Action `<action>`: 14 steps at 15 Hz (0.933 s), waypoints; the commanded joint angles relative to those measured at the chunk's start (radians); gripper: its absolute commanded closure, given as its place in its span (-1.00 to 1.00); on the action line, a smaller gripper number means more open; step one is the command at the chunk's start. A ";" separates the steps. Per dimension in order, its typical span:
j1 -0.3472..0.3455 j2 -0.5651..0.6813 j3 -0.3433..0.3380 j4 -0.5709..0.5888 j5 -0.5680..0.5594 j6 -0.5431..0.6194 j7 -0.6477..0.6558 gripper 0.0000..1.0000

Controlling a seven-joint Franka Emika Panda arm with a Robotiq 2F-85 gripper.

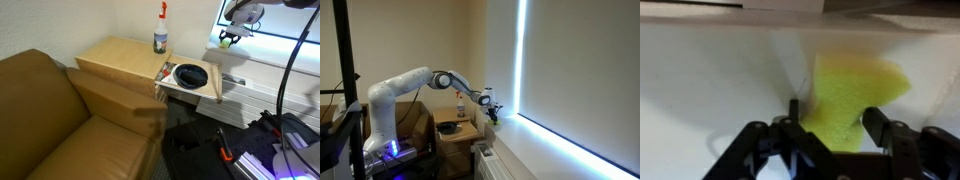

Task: Remove the bowl from the window sill, put it in the top drawer, use the yellow sponge to wipe the window sill, and then remove the black sponge from the bowl and put it on the window sill

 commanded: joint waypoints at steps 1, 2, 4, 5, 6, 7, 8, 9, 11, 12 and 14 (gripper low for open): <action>-0.021 -0.020 0.012 -0.085 0.038 0.142 -0.002 -0.98; -0.022 -0.033 0.012 -0.105 0.044 0.143 -0.006 -0.98; -0.028 -0.051 0.019 -0.131 0.047 0.134 -0.026 -1.00; -0.038 -0.066 0.032 -0.143 0.053 0.118 -0.044 -1.00; -0.050 -0.084 0.052 -0.156 0.063 0.099 -0.070 -1.00; -0.059 -0.097 0.064 -0.166 0.070 0.086 -0.085 -1.00; -0.072 -0.119 0.083 -0.183 0.083 0.073 -0.100 -1.00; -0.089 -0.135 0.104 -0.198 0.100 0.073 -0.118 -1.00; -0.104 -0.164 0.117 -0.224 0.119 0.077 -0.124 -1.00; -0.110 -0.180 0.116 -0.239 0.122 0.091 -0.125 -1.00; -0.110 -0.220 0.089 -0.270 0.102 0.072 -0.107 -1.00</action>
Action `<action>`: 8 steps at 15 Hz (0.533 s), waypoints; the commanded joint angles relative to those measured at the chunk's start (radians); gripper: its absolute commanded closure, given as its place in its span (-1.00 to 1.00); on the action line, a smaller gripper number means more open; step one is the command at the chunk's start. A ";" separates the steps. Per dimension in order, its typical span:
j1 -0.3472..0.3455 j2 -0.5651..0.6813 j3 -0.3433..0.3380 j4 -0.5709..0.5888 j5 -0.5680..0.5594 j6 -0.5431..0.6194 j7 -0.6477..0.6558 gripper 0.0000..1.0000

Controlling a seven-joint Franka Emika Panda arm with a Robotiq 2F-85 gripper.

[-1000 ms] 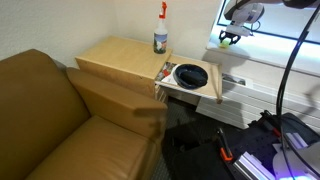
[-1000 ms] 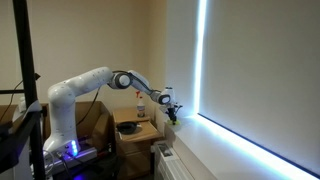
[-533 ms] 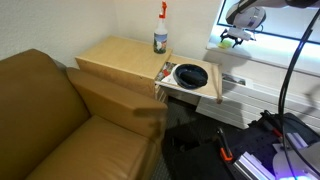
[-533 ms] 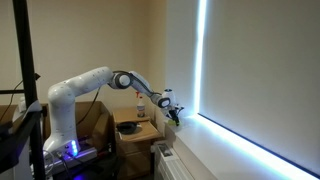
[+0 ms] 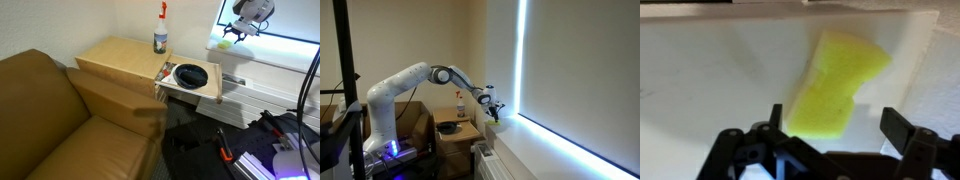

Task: Remove the bowl from the window sill, put it in the top drawer, use the yellow sponge to wipe the window sill, and then remove the black sponge from the bowl and put it on the window sill

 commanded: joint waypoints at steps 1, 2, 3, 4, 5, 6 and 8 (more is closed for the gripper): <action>-0.011 -0.117 -0.033 -0.125 -0.024 -0.039 -0.013 -1.00; -0.001 -0.148 -0.071 -0.152 -0.058 -0.069 -0.007 -1.00; 0.001 -0.171 -0.096 -0.171 -0.088 -0.100 -0.015 -1.00; 0.008 -0.203 -0.130 -0.201 -0.129 -0.138 -0.019 -1.00; 0.005 -0.235 -0.146 -0.227 -0.161 -0.182 -0.040 -1.00; 0.005 -0.264 -0.163 -0.262 -0.192 -0.198 -0.061 -1.00; -0.022 -0.348 -0.151 -0.340 -0.209 -0.281 -0.166 -1.00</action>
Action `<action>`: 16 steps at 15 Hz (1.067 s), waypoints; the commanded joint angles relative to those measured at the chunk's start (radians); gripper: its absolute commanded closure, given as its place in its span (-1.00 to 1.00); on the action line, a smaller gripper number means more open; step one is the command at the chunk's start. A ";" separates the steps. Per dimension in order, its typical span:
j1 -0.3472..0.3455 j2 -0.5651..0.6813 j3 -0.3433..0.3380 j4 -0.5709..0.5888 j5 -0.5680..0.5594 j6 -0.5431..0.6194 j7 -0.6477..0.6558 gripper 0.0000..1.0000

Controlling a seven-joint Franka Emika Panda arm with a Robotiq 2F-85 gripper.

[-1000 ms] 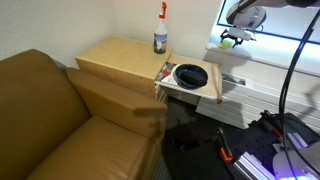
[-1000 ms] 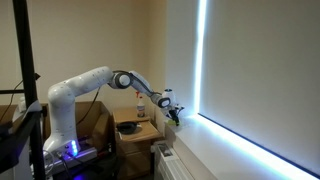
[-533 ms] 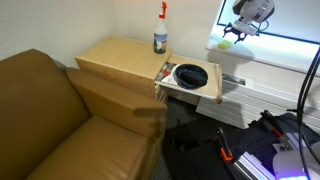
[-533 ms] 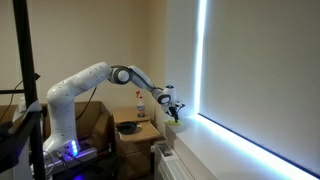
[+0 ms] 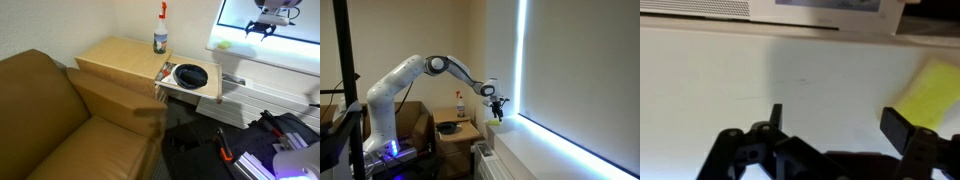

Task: Remove the bowl from the window sill, put it in the top drawer, use the yellow sponge to wipe the window sill, and then remove the black sponge from the bowl and put it on the window sill

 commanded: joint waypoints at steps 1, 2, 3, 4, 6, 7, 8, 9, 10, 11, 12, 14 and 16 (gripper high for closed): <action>-0.017 -0.180 -0.002 -0.202 -0.042 -0.114 -0.158 -1.00; -0.021 -0.206 -0.001 -0.233 -0.041 -0.144 -0.206 -1.00; -0.024 -0.237 0.003 -0.275 -0.040 -0.168 -0.252 -1.00; -0.027 -0.278 0.014 -0.340 -0.026 -0.171 -0.304 -1.00; -0.020 -0.332 0.025 -0.439 -0.018 -0.181 -0.388 -1.00; -0.016 -0.362 0.033 -0.494 -0.014 -0.185 -0.432 -1.00; -0.028 -0.396 0.053 -0.549 0.020 -0.168 -0.493 -1.00; -0.037 -0.413 0.065 -0.578 0.066 -0.152 -0.520 -1.00; -0.008 -0.325 0.027 -0.459 0.025 -0.186 -0.449 -1.00; -0.005 -0.339 0.028 -0.482 0.033 -0.185 -0.459 -1.00; -0.003 -0.339 0.027 -0.480 0.032 -0.185 -0.456 -1.00; -0.004 -0.331 0.025 -0.467 0.031 -0.185 -0.455 -1.00; 0.031 -0.340 0.041 -0.510 -0.018 -0.226 -0.481 -1.00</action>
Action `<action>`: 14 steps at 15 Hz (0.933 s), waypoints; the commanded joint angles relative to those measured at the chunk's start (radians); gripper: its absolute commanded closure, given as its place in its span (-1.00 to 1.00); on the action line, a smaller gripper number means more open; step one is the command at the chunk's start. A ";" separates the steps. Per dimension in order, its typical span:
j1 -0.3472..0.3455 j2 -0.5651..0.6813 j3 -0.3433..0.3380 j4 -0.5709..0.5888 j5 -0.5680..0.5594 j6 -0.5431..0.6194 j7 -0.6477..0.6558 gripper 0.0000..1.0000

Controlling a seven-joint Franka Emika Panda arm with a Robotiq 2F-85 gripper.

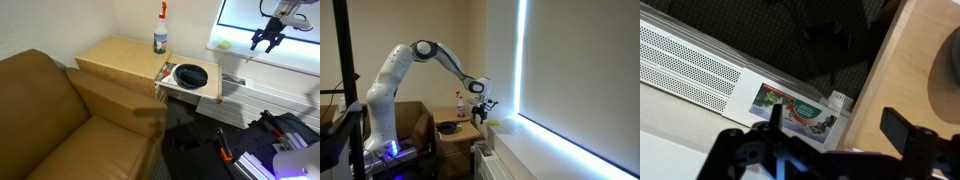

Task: Remove the bowl from the window sill, put it in the top drawer, use the yellow sponge to wipe the window sill, and then remove the black sponge from the bowl and put it on the window sill

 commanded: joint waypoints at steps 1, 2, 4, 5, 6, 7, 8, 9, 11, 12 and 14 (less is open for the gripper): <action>0.049 -0.027 0.025 -0.077 -0.040 -0.045 -0.061 -1.00; 0.074 -0.071 0.042 -0.155 -0.040 -0.032 -0.073 -1.00; 0.117 -0.104 0.068 -0.245 -0.052 -0.025 -0.101 -1.00; 0.130 -0.125 0.076 -0.315 -0.057 -0.001 -0.133 -1.00; 0.159 -0.139 0.089 -0.367 -0.070 0.022 -0.143 -1.00; 0.183 -0.167 0.100 -0.429 -0.082 0.045 -0.160 -1.00; 0.206 -0.193 0.111 -0.486 -0.094 0.076 -0.175 -1.00; 0.229 -0.221 0.121 -0.544 -0.106 0.110 -0.187 -1.00; 0.274 -0.282 0.148 -0.663 -0.119 0.192 -0.207 -1.00; 0.299 -0.312 0.164 -0.724 -0.119 0.249 -0.211 -1.00; 0.346 -0.381 0.203 -0.844 -0.101 0.351 -0.222 -1.00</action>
